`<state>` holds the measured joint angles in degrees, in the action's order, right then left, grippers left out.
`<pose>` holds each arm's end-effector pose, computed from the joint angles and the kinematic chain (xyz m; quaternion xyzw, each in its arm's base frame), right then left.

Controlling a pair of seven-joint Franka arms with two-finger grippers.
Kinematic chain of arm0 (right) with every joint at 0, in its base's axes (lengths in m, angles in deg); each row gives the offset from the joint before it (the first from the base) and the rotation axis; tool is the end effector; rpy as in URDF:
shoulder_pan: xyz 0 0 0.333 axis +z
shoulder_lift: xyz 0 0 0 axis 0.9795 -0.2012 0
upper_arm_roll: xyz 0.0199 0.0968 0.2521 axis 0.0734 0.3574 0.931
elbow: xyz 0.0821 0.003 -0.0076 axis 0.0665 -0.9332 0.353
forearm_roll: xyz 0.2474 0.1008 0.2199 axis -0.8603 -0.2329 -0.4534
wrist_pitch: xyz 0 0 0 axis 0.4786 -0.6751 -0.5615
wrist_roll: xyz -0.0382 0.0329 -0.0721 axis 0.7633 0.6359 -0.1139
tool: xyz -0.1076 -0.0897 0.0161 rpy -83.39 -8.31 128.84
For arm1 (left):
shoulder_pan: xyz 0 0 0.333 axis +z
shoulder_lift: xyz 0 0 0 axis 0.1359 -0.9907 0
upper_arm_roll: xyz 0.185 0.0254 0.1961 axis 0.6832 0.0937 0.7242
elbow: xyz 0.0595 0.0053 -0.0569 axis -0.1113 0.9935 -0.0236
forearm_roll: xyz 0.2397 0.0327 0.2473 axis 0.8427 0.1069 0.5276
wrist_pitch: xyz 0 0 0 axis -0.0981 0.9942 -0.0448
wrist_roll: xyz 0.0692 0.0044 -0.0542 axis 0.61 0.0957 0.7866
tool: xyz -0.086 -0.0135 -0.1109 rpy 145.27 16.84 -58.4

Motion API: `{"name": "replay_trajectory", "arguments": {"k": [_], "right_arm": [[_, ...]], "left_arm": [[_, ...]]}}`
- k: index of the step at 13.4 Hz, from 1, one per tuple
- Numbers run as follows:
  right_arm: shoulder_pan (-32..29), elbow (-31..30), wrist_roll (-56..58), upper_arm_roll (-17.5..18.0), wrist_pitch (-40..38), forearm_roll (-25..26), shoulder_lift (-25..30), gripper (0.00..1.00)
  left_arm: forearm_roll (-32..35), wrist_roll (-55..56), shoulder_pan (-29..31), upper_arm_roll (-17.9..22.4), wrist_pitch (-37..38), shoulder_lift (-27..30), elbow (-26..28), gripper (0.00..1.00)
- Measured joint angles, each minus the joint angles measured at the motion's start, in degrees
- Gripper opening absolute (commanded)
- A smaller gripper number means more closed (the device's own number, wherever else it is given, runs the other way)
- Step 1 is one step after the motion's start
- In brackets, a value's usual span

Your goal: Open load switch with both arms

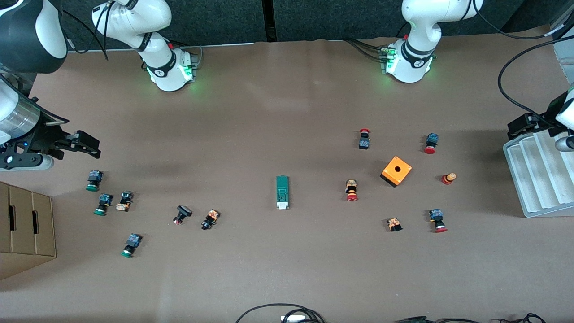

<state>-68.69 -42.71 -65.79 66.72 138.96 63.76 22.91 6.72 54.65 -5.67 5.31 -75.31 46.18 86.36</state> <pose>0.5097 0.0058 0.5103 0.9999 -0.0052 0.0112 0.0097 0.4918 0.0599 0.4952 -0.9986 -0.0144 0.0292 0.0423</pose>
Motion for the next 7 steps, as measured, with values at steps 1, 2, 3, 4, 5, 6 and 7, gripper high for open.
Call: {"name": "replay_trajectory", "arguments": {"k": [1, 2, 3, 4, 5, 6, 7], "right_arm": [[0.00, 0.00, 0.00, 0.00, 0.11, 0.00, 0.00, 1.00], [0.00, 0.00, 0.00, 0.00, 0.23, 0.00, 0.00, 1.00], [0.00, 0.00, 0.00, 0.00, 0.30, 0.00, 0.00, 1.00], [0.00, 0.00, 0.00, 0.00, 0.31, 0.00, 0.00, 1.00], [0.00, 0.00, 0.00, 0.00, 0.31, 0.00, 0.00, 1.00], [0.00, 0.00, 0.00, 0.00, 0.31, 0.00, 0.00, 1.00], [0.00, 0.00, 0.00, 0.00, 0.31, 0.00, 0.00, 1.00]], "left_arm": [[0.00, 0.00, 0.00, 0.00, 0.00, 0.00, 0.00, 1.00], [0.00, 0.00, 0.00, 0.00, 0.00, 0.00, -0.01, 1.00], [0.00, 0.00, 0.00, 0.00, 0.00, 0.00, -0.02, 1.00], [0.00, 0.00, 0.00, 0.00, 0.00, 0.00, -0.03, 1.00], [0.00, 0.00, 0.00, 0.00, 0.00, 0.00, -0.03, 1.00], [0.00, 0.00, 0.00, 0.00, 0.00, 0.00, -0.04, 1.00], [0.00, 0.00, 0.00, 0.00, 0.00, 0.00, -0.05, 1.00]]}}
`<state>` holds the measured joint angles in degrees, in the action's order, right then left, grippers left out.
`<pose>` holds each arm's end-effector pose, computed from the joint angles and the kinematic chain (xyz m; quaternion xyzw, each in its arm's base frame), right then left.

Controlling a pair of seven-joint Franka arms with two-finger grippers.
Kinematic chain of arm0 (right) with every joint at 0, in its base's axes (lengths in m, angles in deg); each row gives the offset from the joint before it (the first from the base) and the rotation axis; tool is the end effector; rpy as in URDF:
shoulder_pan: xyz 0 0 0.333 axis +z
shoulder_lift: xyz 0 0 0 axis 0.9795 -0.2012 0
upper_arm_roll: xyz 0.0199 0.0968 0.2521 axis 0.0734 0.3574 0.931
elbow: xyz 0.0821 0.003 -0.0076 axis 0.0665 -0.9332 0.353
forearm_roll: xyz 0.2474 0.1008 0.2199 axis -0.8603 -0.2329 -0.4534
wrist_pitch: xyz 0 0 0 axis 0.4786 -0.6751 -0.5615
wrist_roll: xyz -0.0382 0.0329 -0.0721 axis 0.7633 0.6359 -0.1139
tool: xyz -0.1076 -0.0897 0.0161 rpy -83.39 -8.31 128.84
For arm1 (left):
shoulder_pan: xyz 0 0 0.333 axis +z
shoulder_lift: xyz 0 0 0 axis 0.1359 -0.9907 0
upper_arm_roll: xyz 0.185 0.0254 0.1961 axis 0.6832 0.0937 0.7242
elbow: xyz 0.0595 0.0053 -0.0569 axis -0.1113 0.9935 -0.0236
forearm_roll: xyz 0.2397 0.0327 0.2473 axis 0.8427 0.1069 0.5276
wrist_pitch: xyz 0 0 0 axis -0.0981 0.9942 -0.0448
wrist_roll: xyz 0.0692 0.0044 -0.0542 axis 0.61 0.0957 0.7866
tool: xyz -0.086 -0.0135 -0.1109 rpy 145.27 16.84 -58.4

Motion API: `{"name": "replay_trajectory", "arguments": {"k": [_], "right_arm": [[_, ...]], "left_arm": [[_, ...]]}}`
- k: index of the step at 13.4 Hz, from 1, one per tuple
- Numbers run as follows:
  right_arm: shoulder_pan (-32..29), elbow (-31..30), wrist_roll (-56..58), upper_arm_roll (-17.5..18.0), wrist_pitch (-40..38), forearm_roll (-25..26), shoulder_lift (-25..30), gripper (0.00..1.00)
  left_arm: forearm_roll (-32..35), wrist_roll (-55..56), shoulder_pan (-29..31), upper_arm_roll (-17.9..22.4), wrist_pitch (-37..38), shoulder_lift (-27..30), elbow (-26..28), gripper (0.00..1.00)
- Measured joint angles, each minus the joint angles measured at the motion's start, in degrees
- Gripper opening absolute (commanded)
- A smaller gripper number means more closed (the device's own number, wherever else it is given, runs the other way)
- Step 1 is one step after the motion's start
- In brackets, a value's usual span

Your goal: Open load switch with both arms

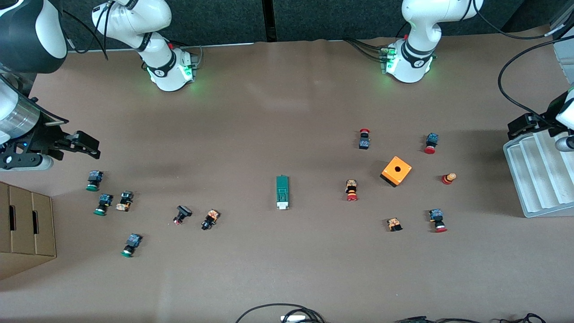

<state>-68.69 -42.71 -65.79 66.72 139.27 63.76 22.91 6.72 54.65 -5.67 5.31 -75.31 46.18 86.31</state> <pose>0.5105 0.0059 0.5108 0.9998 -0.0051 0.0139 0.0096 0.4919 0.0599 0.4955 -0.9986 -0.0144 0.0288 0.0424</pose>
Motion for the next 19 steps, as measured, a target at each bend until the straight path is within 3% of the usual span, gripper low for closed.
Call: {"name": "replay_trajectory", "arguments": {"k": [19], "right_arm": [[0.00, 0.00, 0.00, 0.00, 0.08, 0.00, -0.01, 1.00]], "left_arm": [[-0.07, 0.02, -0.14, -0.74, 3.05, 0.15, -0.92, 1.00]]}}
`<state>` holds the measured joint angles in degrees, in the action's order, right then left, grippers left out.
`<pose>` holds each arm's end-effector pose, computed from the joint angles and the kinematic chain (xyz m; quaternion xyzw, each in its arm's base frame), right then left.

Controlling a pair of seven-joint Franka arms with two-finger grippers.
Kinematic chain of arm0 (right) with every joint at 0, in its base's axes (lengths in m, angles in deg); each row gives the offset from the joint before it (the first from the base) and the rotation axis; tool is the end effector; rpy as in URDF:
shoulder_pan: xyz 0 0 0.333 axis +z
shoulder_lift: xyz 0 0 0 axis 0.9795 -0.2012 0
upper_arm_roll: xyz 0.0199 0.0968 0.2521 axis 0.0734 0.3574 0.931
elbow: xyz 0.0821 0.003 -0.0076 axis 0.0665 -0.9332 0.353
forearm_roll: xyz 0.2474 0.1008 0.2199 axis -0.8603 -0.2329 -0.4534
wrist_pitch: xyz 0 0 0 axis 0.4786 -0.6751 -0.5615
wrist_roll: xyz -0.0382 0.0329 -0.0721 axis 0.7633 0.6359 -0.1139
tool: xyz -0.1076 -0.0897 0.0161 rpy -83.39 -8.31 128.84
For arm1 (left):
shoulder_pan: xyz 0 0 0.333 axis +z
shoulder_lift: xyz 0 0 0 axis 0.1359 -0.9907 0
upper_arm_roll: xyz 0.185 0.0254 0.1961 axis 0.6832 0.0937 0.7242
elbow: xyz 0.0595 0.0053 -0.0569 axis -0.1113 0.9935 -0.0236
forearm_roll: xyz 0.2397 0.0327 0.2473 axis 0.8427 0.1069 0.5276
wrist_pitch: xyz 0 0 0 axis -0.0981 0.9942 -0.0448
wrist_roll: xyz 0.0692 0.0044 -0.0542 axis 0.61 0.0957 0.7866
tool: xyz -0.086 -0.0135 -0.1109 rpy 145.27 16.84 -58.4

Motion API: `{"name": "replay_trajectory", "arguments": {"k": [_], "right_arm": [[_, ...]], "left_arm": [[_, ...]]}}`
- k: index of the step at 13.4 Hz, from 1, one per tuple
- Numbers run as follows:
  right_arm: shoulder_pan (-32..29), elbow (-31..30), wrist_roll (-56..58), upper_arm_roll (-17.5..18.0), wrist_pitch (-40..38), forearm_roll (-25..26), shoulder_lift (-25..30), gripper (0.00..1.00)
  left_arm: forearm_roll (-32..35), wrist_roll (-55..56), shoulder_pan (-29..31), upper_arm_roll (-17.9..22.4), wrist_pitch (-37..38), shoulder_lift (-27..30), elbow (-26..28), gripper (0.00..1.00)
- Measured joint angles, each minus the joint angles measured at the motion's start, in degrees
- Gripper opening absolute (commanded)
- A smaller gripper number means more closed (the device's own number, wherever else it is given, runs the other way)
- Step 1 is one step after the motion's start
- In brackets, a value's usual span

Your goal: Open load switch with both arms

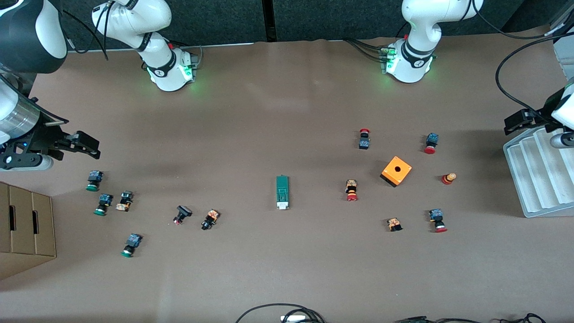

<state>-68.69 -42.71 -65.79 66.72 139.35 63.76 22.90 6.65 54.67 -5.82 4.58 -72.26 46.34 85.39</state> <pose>0.5107 0.0059 0.5109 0.9998 -0.0051 0.0145 0.0096 0.4863 0.0521 0.4995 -0.9981 -0.0086 0.0455 0.0412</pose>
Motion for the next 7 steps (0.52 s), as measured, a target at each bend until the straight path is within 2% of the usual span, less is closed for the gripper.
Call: {"name": "replay_trajectory", "arguments": {"k": [7], "right_arm": [[-0.01, 0.00, 0.00, -0.01, 0.00, 0.00, 0.00, 1.00]], "left_arm": [[0.00, 0.00, 0.00, -0.01, 0.00, 0.00, 0.00, 1.00]]}}
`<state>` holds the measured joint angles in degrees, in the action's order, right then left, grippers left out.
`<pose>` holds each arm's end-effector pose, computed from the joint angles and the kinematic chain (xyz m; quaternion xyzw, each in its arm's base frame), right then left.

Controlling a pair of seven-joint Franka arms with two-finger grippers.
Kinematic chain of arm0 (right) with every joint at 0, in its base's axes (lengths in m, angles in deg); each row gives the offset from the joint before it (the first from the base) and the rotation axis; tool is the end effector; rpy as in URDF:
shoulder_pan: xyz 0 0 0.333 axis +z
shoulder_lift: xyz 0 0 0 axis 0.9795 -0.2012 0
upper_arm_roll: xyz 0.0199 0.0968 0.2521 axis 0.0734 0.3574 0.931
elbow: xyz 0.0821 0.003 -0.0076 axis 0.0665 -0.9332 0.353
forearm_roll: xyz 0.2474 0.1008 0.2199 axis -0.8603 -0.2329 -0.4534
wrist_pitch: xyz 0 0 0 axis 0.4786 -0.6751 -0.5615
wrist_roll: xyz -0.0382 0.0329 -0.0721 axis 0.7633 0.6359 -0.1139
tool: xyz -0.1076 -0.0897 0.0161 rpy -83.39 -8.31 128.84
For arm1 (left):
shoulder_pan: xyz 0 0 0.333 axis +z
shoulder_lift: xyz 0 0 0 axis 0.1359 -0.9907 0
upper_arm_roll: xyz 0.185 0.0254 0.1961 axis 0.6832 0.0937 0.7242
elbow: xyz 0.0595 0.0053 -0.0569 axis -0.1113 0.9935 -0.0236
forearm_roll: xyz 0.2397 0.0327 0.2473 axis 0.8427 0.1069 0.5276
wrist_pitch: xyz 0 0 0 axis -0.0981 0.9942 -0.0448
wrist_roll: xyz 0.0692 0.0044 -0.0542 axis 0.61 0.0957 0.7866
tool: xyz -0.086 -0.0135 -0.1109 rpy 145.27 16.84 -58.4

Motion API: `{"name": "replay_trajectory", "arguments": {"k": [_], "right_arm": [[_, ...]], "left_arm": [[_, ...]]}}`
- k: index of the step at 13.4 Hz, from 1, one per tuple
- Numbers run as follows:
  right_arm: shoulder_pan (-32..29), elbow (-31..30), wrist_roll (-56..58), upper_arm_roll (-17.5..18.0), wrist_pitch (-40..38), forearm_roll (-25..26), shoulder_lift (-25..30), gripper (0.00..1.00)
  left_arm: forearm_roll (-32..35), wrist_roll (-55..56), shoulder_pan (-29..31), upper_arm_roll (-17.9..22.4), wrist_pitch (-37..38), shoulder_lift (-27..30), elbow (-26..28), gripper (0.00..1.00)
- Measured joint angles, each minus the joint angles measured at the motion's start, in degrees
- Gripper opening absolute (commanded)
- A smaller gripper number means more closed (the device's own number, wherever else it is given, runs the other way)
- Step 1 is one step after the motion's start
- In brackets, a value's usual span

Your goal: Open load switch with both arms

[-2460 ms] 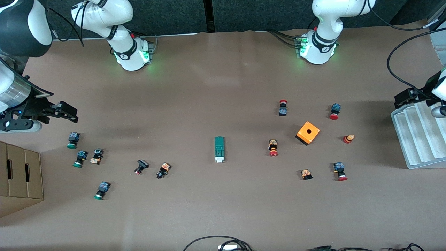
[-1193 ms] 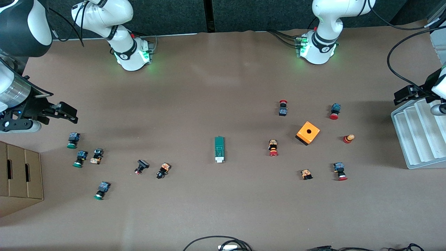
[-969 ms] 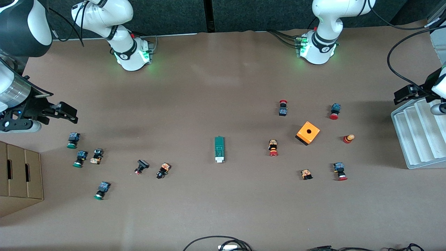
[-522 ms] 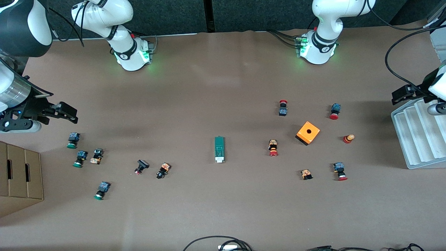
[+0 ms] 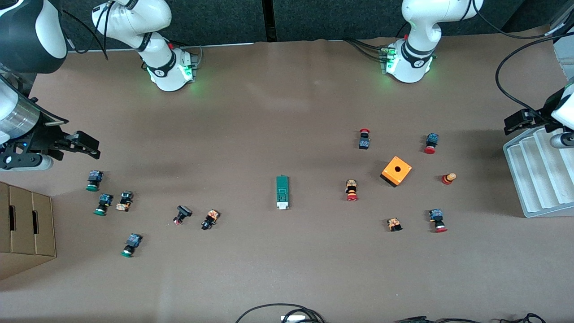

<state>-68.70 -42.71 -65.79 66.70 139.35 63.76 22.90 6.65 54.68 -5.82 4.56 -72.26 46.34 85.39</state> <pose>0.5107 0.0056 0.5109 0.9998 -0.0054 0.0145 0.0096 0.4863 0.0519 0.4995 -0.9981 -0.0085 0.0455 0.0412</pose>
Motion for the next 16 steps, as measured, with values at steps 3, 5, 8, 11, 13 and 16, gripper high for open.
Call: {"name": "replay_trajectory", "arguments": {"k": [3, 5, 8, 11, 13, 16], "right_arm": [[0.00, 0.00, 0.00, 0.00, 0.00, 0.00, 0.00, 1.00], [0.00, 0.00, 0.00, 0.00, 0.00, 0.00, 0.00, 1.00], [0.00, 0.00, 0.00, 0.00, 0.00, 0.00, 0.00, 1.00], [-0.01, 0.00, 0.00, 0.00, 0.00, 0.00, 0.00, 1.00], [-0.01, 0.00, 0.00, 0.00, 0.00, 0.00, -0.02, 1.00], [-0.03, 0.00, 0.00, -0.01, 0.00, 0.00, -0.02, 1.00]], "left_arm": [[0.00, 0.00, 0.00, 0.00, 0.02, 0.00, 0.00, 1.00], [0.00, 0.00, 0.00, 0.00, 0.05, 0.00, 0.00, 1.00], [0.00, 0.00, 0.00, -0.02, 0.11, 0.00, 0.00, 1.00], [-0.03, 0.03, -0.04, -0.80, 0.13, 0.08, 0.00, 1.00], [-0.03, 0.18, -0.09, -1.21, 0.19, 0.18, 0.00, 1.00], [-0.05, 0.22, -0.10, -1.41, 0.27, 0.28, 0.00, 1.00]]}}
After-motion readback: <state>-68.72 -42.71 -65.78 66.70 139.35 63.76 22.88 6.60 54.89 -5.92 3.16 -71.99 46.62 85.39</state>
